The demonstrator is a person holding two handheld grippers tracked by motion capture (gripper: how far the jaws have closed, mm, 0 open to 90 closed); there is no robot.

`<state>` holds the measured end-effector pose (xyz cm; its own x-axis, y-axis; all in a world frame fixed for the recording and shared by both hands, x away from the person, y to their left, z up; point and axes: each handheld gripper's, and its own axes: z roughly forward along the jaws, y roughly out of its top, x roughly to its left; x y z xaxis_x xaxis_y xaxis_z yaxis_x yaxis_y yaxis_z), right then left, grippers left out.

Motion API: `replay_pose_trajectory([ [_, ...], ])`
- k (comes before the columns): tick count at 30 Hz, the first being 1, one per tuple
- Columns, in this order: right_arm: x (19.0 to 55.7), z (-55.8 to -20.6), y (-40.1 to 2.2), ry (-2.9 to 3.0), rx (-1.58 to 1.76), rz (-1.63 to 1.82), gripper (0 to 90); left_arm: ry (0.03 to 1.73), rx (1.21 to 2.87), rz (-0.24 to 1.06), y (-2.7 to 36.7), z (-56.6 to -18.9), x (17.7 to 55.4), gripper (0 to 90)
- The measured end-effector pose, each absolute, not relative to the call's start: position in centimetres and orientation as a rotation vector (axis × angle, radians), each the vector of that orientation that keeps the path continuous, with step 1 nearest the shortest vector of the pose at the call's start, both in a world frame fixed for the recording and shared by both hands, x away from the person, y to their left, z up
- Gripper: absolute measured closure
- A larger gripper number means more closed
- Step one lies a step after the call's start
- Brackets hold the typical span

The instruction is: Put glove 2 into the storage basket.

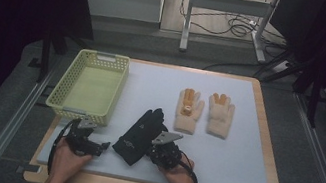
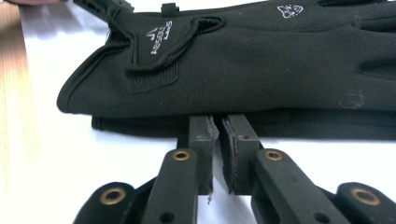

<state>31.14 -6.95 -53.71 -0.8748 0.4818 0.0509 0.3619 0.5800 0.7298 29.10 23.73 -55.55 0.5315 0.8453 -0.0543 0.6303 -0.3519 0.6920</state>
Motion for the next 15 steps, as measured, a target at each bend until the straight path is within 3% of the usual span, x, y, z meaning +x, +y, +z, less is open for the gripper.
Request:
replay_pose_trajectory([
  [6,31.1,-52.9,-8.7,2.618,0.729,1.177,74.4,1.189,2.103,0.411,23.8,-55.5,29.1,1.4],
  [15,32.1,-51.8,-14.1,2.498,0.855,1.137,49.6,1.189,2.103,0.411,23.8,-55.6,29.1,1.5],
])
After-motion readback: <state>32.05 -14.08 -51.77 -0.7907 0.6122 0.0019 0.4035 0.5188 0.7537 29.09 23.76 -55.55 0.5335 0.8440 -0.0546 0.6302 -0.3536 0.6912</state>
